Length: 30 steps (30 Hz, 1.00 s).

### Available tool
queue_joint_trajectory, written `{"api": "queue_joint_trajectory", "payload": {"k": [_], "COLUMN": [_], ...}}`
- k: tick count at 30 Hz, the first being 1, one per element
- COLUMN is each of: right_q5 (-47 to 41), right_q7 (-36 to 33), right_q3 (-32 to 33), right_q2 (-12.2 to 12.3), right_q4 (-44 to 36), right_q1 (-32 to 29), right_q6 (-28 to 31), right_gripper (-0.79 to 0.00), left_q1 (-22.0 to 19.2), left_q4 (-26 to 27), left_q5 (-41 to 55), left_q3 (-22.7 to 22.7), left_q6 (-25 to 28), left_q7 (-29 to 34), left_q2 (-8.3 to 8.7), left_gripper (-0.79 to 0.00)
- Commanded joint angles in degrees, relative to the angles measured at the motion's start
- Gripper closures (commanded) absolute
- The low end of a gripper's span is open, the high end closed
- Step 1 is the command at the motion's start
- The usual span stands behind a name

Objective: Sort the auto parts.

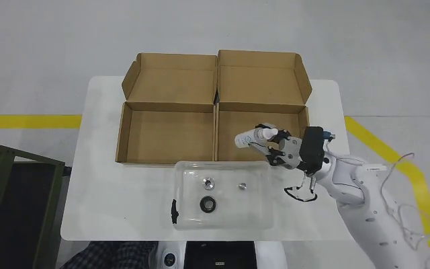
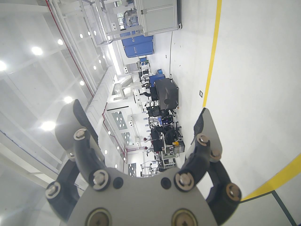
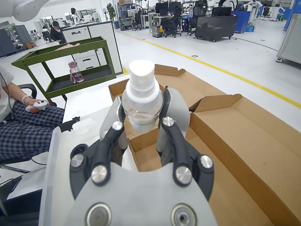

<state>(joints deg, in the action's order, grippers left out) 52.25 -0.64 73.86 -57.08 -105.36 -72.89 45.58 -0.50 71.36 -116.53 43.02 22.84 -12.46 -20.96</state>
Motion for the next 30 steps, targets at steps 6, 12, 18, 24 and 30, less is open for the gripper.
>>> {"api": "queue_joint_trajectory", "payload": {"k": [6,12,18,24,30], "right_q5": [1.47,4.19,5.99,8.39,9.44], "right_q7": [-0.96,-2.13,-3.09,-4.24,-5.15], "right_q3": [-4.31,-8.57,-12.43,-15.35,-18.26], "right_q2": [-0.95,-2.07,-3.37,-4.55,-5.83], "right_q4": [2.68,6.2,11.12,15.54,20.67], "right_q1": [3.88,7.86,12.63,16.51,19.75], "right_q6": [-1.96,-5.42,-8.39,-11.36,-13.42], "right_gripper": [0.0,0.0,0.0,0.0,0.0], "left_q1": [0.0,0.0,0.0,0.0,0.0], "left_q4": [0.0,0.0,0.0,0.0,0.0], "left_q5": [0.0,0.0,0.0,0.0,0.0], "left_q3": [0.0,0.0,0.0,0.0,0.0], "left_q6": [0.0,0.0,0.0,0.0,0.0], "left_q7": [0.0,0.0,0.0,0.0,0.0], "left_q2": [0.0,0.0,0.0,0.0,0.0], "left_gripper": [-0.785,-0.785,-0.785,-0.785,-0.785]}}
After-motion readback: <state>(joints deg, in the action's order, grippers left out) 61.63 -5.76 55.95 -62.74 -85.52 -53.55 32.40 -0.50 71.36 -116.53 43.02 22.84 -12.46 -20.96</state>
